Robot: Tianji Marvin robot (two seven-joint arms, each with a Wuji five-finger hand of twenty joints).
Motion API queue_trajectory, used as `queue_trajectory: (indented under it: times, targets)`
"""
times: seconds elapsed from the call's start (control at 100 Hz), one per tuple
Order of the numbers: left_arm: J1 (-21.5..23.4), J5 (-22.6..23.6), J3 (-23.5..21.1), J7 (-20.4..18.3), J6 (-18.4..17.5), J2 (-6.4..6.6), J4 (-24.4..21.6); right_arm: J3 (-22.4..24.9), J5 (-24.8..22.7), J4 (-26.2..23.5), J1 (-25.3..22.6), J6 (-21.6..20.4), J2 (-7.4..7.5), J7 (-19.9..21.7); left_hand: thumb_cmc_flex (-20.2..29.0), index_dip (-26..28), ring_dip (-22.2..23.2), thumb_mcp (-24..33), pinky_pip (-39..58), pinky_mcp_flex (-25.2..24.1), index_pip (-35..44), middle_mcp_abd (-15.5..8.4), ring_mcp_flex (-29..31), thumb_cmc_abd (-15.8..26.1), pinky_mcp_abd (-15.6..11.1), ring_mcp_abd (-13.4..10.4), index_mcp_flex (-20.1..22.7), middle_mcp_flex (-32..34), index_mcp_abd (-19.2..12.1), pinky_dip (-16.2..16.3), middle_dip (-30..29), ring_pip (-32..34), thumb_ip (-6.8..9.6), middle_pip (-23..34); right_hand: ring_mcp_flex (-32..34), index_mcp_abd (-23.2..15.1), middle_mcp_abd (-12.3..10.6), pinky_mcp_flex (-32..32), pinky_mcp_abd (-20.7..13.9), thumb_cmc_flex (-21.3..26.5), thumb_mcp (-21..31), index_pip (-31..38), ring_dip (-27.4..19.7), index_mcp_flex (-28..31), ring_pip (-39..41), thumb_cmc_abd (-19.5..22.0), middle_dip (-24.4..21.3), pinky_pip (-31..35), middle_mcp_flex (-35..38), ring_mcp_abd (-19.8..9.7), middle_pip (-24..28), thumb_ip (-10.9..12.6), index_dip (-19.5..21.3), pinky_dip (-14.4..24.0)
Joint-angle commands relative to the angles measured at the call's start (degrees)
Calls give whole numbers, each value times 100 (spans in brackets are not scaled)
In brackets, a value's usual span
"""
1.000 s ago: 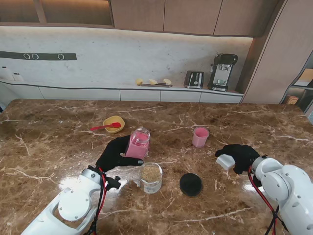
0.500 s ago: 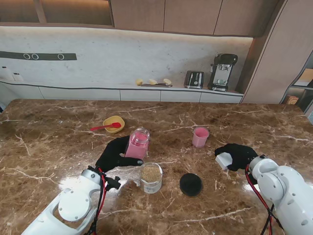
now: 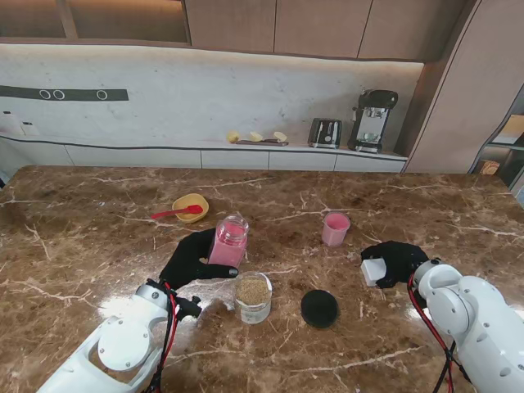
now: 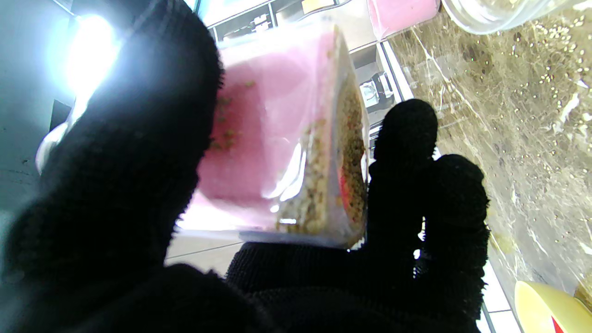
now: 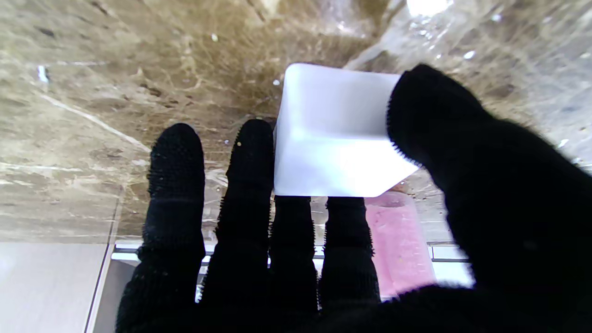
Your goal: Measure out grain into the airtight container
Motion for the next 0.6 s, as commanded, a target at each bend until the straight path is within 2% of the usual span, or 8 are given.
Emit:
queue_trajectory:
  times: [0.0,0.13,0.27,0.34,0.42,0.59]
  targets:
    - [17,-6,19,23,-15,-22,30,-72,-21,181,-117,39,-10,99,1091,125,57,1044,206,-89,1432,-373,94,1795,-202,-276,1071,544,-1294,181,235,204,199,554,-168,69,-53,44,44,-193,280,165,-150,-104,-359,-343,130,-8,88,107,62,-227,2,-68]
    - [12,-5,19,18,-28,-21,34,-161,-120,353,-107,11,-22,-282,1084,124,55,1045,205,-91,1430,-387,95,1795,-198,-285,1073,553,-1299,183,236,203,200,558,65,51,-147,348,-151,-50,445,759,150,34,203,-606,661,236,298,-32,596,-239,448,-39]
    - [0,-4,24,11,-39,-20,42,-232,-160,513,-108,-20,-49,-715,1064,124,54,1039,205,-89,1428,-408,94,1794,-204,-293,1069,556,-1318,184,240,202,195,561,334,-103,-223,638,-252,-9,451,1453,482,396,961,-648,1117,529,729,-131,1107,-242,834,-18]
    - [-6,-1,29,10,-43,-20,47,-254,-193,556,-117,-46,-54,-848,1070,127,53,1045,204,-87,1432,-400,94,1803,-214,-301,1068,544,-1322,183,240,201,197,557,388,-162,-226,658,-250,-35,441,1566,507,525,1042,-657,1146,547,854,-145,1124,-245,851,-29]
    - [-12,0,37,11,-50,-20,52,-290,-220,605,-119,-65,-58,-977,1066,131,52,1044,203,-87,1437,-409,95,1801,-217,-299,1069,548,-1327,183,241,201,196,560,417,-177,-207,670,-258,-99,394,1567,502,622,1086,-560,1094,582,983,-138,962,-249,688,-53]
    - [-36,-5,66,-6,-55,-18,71,-312,-79,653,-119,-59,-104,-1203,1070,133,52,1052,206,-79,1441,-409,95,1791,-232,-311,1065,550,-1342,183,242,200,196,562,763,-251,-254,883,-291,104,219,1763,534,1118,1245,-75,1034,791,1550,-103,956,-170,494,-8]
